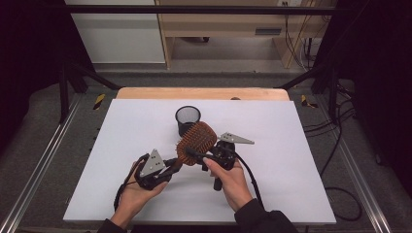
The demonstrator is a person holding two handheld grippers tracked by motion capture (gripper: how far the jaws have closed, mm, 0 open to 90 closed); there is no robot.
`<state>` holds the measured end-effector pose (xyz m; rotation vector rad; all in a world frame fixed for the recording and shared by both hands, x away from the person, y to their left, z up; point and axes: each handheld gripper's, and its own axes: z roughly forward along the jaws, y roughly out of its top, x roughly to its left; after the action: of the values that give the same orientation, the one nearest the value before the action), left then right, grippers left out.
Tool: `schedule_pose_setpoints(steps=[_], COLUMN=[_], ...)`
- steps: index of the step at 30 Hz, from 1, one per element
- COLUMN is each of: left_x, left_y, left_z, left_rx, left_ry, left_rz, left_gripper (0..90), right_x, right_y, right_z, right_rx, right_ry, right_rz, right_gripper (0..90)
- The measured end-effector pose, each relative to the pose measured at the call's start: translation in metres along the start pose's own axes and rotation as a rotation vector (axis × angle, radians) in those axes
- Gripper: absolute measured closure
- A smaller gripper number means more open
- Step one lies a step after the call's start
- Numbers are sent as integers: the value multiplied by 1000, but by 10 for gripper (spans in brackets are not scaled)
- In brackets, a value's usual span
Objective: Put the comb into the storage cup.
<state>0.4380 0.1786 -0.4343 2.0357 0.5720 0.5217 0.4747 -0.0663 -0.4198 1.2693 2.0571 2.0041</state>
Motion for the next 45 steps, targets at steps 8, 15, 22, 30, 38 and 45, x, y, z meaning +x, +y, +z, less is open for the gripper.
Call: schedule_pose_setpoints(steps=[8,15,22,30,38,45], left_x=[1,1,3,4,5,5], left_y=[-1,-2,-3,-3,-4,-4], left_z=[1,0,0,-1,-1,-1], left_rx=[0,-2,-7,-12,-16,-18], left_ry=[2,6,9,6,9,8], left_rz=[-6,-10,-17,-26,-33,-39], left_gripper=[723,723,724,724,724,724], right_x=[0,2,4,7,7,8], right_y=[1,1,3,5,4,5], right_z=[1,1,3,4,6,7], right_rx=[-3,3,1,2,-12,-15], right_ry=[5,0,4,4,7,5], right_rz=[9,10,0,-6,17,19], right_gripper=[418,438,455,471,485,490])
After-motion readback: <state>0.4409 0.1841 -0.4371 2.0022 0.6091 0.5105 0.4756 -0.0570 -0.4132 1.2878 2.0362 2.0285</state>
